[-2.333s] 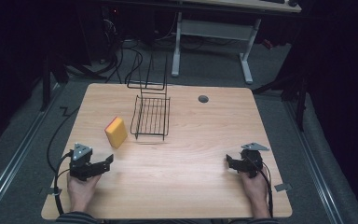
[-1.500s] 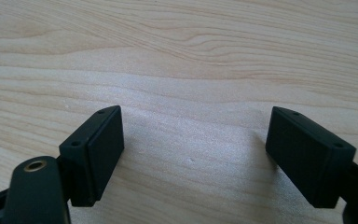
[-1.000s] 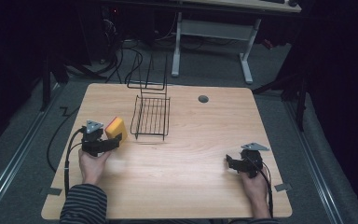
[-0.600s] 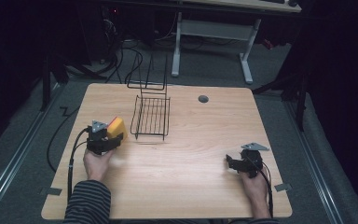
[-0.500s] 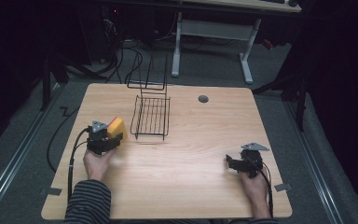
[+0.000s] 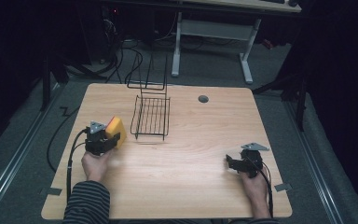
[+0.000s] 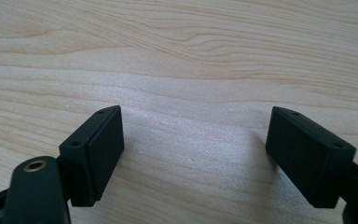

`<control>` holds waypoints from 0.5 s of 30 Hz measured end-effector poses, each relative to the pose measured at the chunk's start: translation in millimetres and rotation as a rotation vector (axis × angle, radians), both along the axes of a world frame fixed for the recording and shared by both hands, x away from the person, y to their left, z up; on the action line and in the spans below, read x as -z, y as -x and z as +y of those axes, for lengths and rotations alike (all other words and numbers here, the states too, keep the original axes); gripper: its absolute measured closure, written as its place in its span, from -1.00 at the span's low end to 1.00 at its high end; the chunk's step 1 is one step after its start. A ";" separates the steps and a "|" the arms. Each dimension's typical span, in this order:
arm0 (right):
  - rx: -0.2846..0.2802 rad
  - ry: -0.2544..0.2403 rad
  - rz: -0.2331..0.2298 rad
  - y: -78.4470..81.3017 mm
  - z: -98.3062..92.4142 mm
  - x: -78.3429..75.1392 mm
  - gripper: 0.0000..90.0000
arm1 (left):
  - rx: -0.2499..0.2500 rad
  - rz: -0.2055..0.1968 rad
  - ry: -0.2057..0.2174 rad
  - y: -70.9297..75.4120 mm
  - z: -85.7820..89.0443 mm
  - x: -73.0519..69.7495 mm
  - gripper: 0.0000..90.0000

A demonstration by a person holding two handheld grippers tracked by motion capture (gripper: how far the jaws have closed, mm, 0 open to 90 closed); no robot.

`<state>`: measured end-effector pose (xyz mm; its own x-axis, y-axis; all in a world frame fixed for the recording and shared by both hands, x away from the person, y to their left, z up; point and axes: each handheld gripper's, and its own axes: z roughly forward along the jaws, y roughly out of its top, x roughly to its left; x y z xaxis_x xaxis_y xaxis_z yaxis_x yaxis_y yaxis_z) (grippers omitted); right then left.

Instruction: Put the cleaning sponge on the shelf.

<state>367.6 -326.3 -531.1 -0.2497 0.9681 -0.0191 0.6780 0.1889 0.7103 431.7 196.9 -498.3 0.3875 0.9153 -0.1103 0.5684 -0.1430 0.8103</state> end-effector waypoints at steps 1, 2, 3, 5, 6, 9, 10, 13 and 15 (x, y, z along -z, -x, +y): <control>0.000 0.000 0.000 0.0 0.0 0.0 -0.57 | 0.000 0.000 0.000 0.0 0.0 0.0 0.36; 0.000 0.000 0.000 0.0 0.0 0.0 -0.57 | 0.012 -0.006 0.003 2.5 -0.7 -2.4 0.36; 0.000 0.000 0.000 0.0 0.0 0.0 -0.57 | 0.012 -0.006 0.003 2.5 -0.7 -2.4 0.36; 0.000 0.000 0.000 0.0 0.0 0.0 -0.57 | 0.025 -0.018 -0.010 6.5 -1.7 -6.0 0.36; 0.000 0.000 0.000 0.0 0.0 0.0 -0.57 | 0.031 -0.025 -0.017 8.8 -2.2 -7.9 0.36; 0.000 0.000 0.000 0.0 0.0 0.0 -0.57 | 0.038 -0.042 -0.036 15.4 -2.3 -13.5 0.37; 0.000 0.000 0.000 0.0 0.0 0.0 -0.57 | 0.045 -0.044 -0.035 19.0 -0.9 -16.9 0.37; 0.000 0.000 0.000 0.0 0.0 0.0 -0.57 | 0.054 -0.052 -0.032 24.2 0.8 -21.9 0.37; 0.000 0.000 0.000 0.0 0.0 0.0 -0.57 | 0.062 -0.057 -0.030 27.3 1.1 -25.3 0.37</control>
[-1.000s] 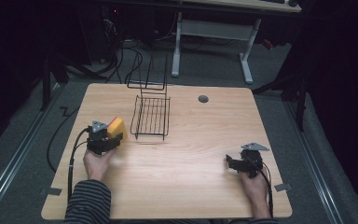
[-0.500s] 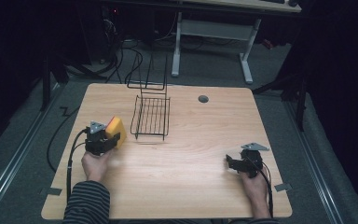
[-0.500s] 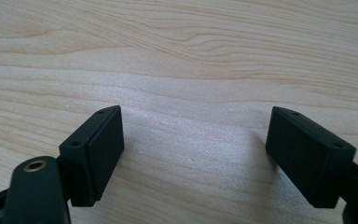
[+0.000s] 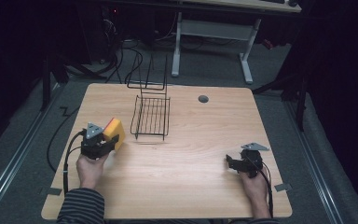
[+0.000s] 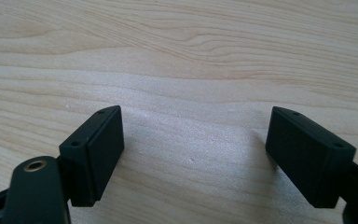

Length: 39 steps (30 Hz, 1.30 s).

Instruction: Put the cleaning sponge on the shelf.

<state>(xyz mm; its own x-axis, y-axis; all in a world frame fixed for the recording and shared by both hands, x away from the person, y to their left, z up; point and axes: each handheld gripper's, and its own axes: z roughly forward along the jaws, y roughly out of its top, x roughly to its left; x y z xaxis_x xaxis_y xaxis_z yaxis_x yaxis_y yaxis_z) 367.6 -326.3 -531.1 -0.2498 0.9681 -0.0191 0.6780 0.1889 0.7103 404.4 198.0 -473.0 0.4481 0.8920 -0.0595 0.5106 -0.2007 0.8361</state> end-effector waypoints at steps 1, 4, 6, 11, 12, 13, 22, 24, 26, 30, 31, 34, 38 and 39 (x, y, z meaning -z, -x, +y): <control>0.000 0.000 0.000 0.0 0.0 0.0 -0.57 | 0.000 0.000 0.000 0.0 0.0 0.0 0.37; -0.001 0.000 0.000 0.0 -0.1 0.0 -0.57 | 0.012 -0.009 0.011 3.8 -1.5 -5.4 0.37; 0.000 0.000 0.000 0.0 0.0 0.0 -0.57 | 0.027 -0.020 0.010 5.5 -3.1 -9.6 0.37; 0.000 0.000 0.000 0.0 0.0 0.0 -0.57 | 0.061 -0.034 0.032 7.3 -10.1 -18.6 0.37; 0.000 0.000 0.000 0.0 0.0 0.0 -0.57 | 0.073 -0.037 0.036 7.2 -12.9 -21.6 0.37; 0.000 0.000 0.000 0.0 0.0 0.0 -0.57 | 0.079 -0.039 0.037 7.0 -14.3 -22.9 0.37; -0.001 0.000 0.000 0.0 0.0 0.0 -0.57 | 0.119 -0.042 0.069 -1.0 -24.5 -32.3 0.37; 0.000 0.000 0.000 0.0 0.0 0.0 -0.57 | 0.128 -0.045 0.069 -3.0 -27.7 -33.9 0.37; 0.000 0.000 0.000 0.0 0.0 0.0 -0.57 | 0.135 -0.045 0.060 -5.8 -31.1 -35.6 0.37; 0.000 0.000 0.000 0.0 0.0 0.0 -0.57 | 0.147 -0.058 0.059 -11.7 -36.7 -39.8 0.37; 0.000 0.000 0.000 0.0 0.0 0.0 -0.57 | 0.147 -0.058 0.059 -11.7 -36.7 -39.8 0.37; 0.000 0.000 0.000 0.0 0.0 0.0 -0.57 | 0.157 -0.046 0.071 -20.2 -40.7 -43.0 0.37; 0.000 0.000 0.000 0.0 0.0 0.0 -0.57 | 0.170 -0.038 0.071 -28.3 -45.7 -45.7 0.37; 0.000 0.000 0.000 0.0 0.0 0.0 -0.57 | 0.170 -0.038 0.071 -28.3 -45.7 -45.7 0.37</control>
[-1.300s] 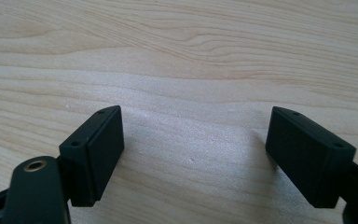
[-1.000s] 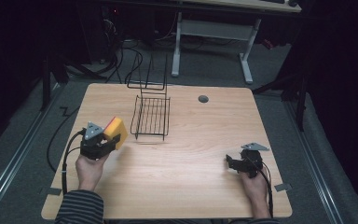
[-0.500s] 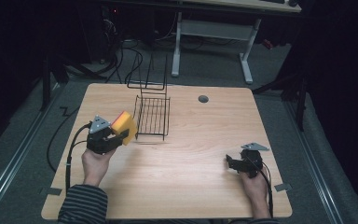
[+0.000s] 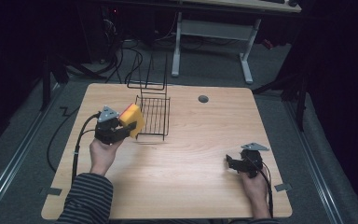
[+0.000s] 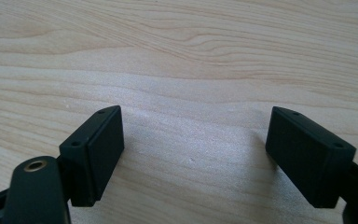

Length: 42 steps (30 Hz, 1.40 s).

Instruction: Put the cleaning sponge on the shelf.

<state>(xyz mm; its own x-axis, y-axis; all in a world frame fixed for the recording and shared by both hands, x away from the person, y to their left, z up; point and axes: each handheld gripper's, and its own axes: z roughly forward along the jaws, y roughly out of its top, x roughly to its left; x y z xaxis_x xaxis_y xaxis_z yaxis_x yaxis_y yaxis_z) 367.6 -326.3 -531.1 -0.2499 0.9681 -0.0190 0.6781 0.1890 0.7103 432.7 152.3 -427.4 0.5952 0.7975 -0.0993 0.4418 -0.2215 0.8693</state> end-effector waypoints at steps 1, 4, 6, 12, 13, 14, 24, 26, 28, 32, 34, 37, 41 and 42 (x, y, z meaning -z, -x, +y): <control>0.000 0.000 0.000 0.0 0.0 0.0 -0.57 | 0.005 0.000 -0.005 -4.5 -2.6 -1.2 0.37; -0.001 0.001 -0.002 -0.1 -0.1 0.0 -0.57 | 0.006 0.000 -0.005 -9.1 -5.8 -1.9 0.37; -0.002 0.001 -0.002 -0.1 -0.2 0.1 -0.57 | 0.014 0.006 -0.020 -14.8 -8.8 -2.5 0.37; -0.002 0.001 -0.002 -0.1 -0.2 0.1 -0.57 | 0.020 0.012 -0.037 -28.6 -20.1 -1.1 0.37; -0.002 0.001 -0.002 -0.1 -0.2 0.1 -0.57 | 0.024 0.016 -0.046 -32.4 -23.1 -0.4 0.37; -0.002 0.001 -0.002 -0.1 -0.2 0.1 -0.57 | 0.024 0.016 -0.046 -32.4 -23.1 -0.4 0.37; -0.002 -0.001 -0.001 -0.1 -0.4 0.0 -0.56 | 0.016 0.009 -0.090 -61.2 -48.3 13.8 0.37; -0.003 -0.003 -0.002 -0.2 -0.7 0.1 -0.56 | 0.012 0.018 -0.102 -65.9 -51.5 16.8 0.37; -0.003 -0.002 -0.002 -0.3 -0.7 0.1 -0.56 | 0.011 0.020 -0.117 -70.1 -54.9 19.5 0.37; -0.004 -0.002 -0.002 -0.3 -0.7 0.0 -0.56 | 0.005 0.021 -0.126 -76.5 -59.0 22.1 0.37; -0.002 -0.003 -0.001 -0.3 -0.6 0.0 -0.56 | -0.003 0.017 -0.118 -82.0 -61.4 24.6 0.37; -0.002 -0.003 -0.001 -0.3 -0.6 0.0 -0.56 | -0.019 0.017 -0.107 -85.8 -61.0 28.5 0.37; -0.002 -0.003 -0.001 -0.3 -0.5 0.0 -0.56 | -0.045 0.042 -0.121 -92.7 -59.3 37.1 0.36; -0.002 -0.003 -0.001 -0.3 -0.6 0.0 -0.56 | -0.049 0.045 -0.121 -93.6 -59.5 38.7 0.36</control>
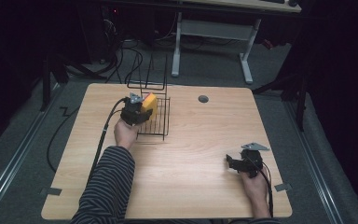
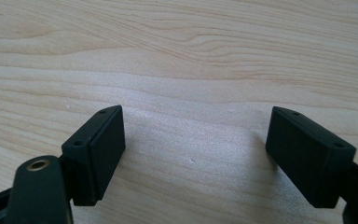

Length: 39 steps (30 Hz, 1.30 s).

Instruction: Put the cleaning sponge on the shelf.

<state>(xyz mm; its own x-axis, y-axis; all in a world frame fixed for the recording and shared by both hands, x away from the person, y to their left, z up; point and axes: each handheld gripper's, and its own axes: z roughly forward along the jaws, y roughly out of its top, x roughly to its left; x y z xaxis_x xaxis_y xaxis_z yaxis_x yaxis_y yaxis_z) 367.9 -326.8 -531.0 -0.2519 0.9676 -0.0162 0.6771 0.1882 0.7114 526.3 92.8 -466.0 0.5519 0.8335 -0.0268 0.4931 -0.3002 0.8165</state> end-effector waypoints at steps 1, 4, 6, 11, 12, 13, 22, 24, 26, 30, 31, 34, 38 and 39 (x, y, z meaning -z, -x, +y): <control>0.000 0.000 0.000 0.0 0.0 0.0 -0.56 | -0.002 0.005 -0.005 -0.8 -0.2 1.6 0.36; 0.000 0.000 0.000 0.0 0.0 0.0 -0.56 | -0.005 0.003 -0.004 -1.2 -0.4 2.4 0.35; 0.000 0.000 0.000 0.0 0.0 0.0 -0.56 | -0.010 0.009 -0.002 -1.0 -0.3 2.2 0.33; 0.000 0.000 0.000 0.0 0.0 0.0 -0.56 | -0.012 0.007 0.001 -0.8 -2.4 2.5 0.26; 0.000 0.000 0.000 0.0 0.0 0.0 -0.56 | -0.012 0.008 0.004 -0.7 -2.9 2.6 0.25; 0.000 0.000 0.000 0.0 0.0 0.0 -0.56 | -0.012 0.008 0.004 -0.7 -2.9 2.6 0.24; 0.002 -0.002 0.000 0.0 0.2 0.0 -0.56 | -0.023 0.009 0.010 -1.2 -3.0 2.9 0.02; 0.002 -0.002 0.000 0.0 0.2 0.0 -0.56 | -0.023 0.013 0.008 -1.4 -2.5 2.9 -0.04; 0.001 -0.001 0.000 0.0 0.1 0.0 -0.56 | -0.023 0.016 0.010 -1.5 -2.2 3.0 -0.08; 0.002 -0.002 0.000 0.0 0.1 0.0 -0.56 | -0.031 0.021 0.023 -1.7 -0.6 2.1 -0.30; 0.001 -0.002 0.000 0.0 0.1 0.0 -0.56 | -0.033 0.031 0.033 -2.0 1.4 1.1 -0.35; 0.001 -0.002 0.000 0.0 0.1 0.0 -0.56 | -0.028 0.046 0.048 -2.2 2.8 0.9 -0.50; 0.000 0.000 0.000 0.0 0.0 0.0 -0.56 | 0.001 0.066 0.030 1.7 3.6 -0.7 -0.67; 0.000 0.000 0.000 0.0 0.0 0.0 -0.56 | 0.007 0.069 0.031 2.7 3.8 -1.5 -0.70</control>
